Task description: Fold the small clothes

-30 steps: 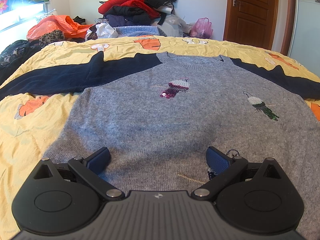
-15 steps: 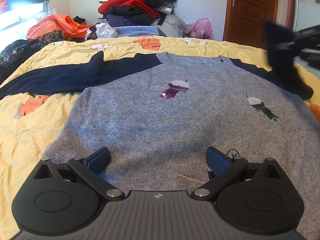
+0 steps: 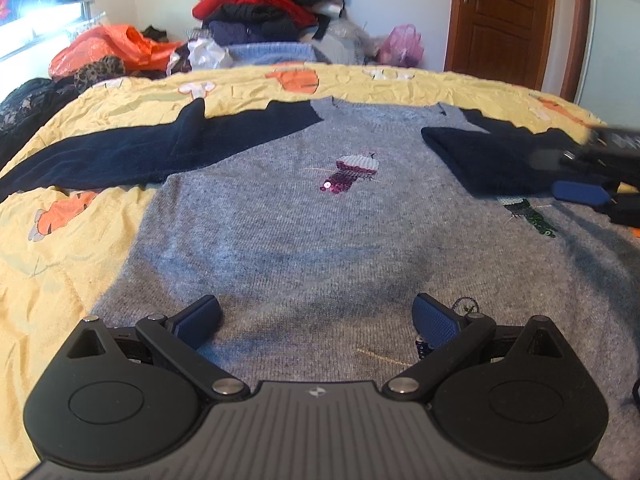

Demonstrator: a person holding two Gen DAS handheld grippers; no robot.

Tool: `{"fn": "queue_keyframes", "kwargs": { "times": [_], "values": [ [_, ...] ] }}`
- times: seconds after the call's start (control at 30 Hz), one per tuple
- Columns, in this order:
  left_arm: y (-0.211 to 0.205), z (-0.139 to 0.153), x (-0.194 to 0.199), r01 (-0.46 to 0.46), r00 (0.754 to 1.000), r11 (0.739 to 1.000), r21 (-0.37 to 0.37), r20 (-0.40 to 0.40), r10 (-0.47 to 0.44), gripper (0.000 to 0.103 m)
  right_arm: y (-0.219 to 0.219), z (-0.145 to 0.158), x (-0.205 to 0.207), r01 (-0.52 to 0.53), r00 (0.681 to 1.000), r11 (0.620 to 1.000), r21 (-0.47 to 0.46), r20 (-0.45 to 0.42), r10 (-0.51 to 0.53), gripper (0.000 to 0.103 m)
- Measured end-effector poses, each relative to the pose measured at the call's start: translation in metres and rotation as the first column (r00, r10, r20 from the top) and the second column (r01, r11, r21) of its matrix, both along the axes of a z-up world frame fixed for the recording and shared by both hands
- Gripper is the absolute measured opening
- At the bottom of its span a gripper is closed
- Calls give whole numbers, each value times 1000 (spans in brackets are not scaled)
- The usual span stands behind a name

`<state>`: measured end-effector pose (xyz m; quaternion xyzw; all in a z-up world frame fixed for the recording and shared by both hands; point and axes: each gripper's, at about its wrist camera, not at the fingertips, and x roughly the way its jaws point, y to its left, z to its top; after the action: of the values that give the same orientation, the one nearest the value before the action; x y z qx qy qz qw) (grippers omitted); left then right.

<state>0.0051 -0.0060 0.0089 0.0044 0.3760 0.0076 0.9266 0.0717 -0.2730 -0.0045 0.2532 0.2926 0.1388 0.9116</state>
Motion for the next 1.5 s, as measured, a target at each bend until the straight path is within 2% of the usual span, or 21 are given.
{"fn": "queue_keyframes", "kwargs": {
  "times": [0.03,0.1,0.2,0.27,0.37,0.43,0.47,0.53,0.6,0.77,0.83,0.9,0.97,1.0,1.1,1.2,1.3,1.4,1.5],
  "values": [
    [1,5,5,-9,1000,1000,-20,-18,8,103,-4,-1,-9,4,1000,1000,11,-2,-4,55],
    [8,17,16,-14,1000,991,-129,-21,12,103,-15,-11,-15,-3,1000,999,33,-15,4,55],
    [15,36,44,-2,1000,944,-330,-12,-2,103,-21,-20,-21,-5,999,996,85,-39,8,55],
    [16,41,69,21,999,886,-463,-29,-38,103,-23,-22,-19,-9,999,993,118,-34,13,62],
    [10,30,109,16,989,774,-633,-104,-105,103,-25,-24,-16,-17,999,989,150,-35,23,63],
    [-1,18,127,4,981,732,-681,-140,-136,103,-25,-25,-16,-23,999,987,161,-30,28,64],
    [-6,13,134,-8,978,723,-691,-157,-139,103,-25,-25,-17,-24,999,986,165,-29,29,64],
    [-16,3,142,-20,975,714,-700,-172,-142,103,-27,-26,-18,-25,999,984,174,-27,30,64],
    [-26,2,145,-5,977,712,-702,-154,-145,103,-28,-26,-19,-25,999,983,180,-26,30,64],
    [-41,1,159,38,967,689,-724,-147,-208,100,-27,-26,-20,-29,999,983,181,-20,33,66],
    [-47,-1,163,51,961,697,-715,-154,-228,78,-27,-26,-20,-32,999,983,181,-17,35,66],
    [-50,-4,167,38,959,725,-688,-180,-221,37,-27,-26,-20,-31,999,983,181,-16,35,66],
    [-50,-6,170,27,957,747,-664,-199,-211,24,-26,-26,-20,-30,999,983,182,-14,33,66],
    [-49,-5,171,28,957,760,-649,-201,-207,12,-26,-26,-20,-30,999,983,183,-13,33,66],
    [-51,3,166,63,968,820,-569,-167,-190,7,-26,-26,-20,-30,999,983,182,-11,32,66],
    [-48,27,149,125,981,871,-475,-69,-179,7,-26,-26,-21,-31,999,984,177,-10,33,66],
    [-30,45,131,155,987,909,-388,24,-158,7,-26,-26,-21,-31,999,984,176,-10,33,66],
    [4,42,128,90,996,931,-353,11,-92,7,-26,-27,-20,-31,999,984,175,-10,33,66],
    [36,28,133,9,999,933,-359,-44,-27,7,-26,-27,-20,-31,999,984,174,-10,33,66]
  ]
}}
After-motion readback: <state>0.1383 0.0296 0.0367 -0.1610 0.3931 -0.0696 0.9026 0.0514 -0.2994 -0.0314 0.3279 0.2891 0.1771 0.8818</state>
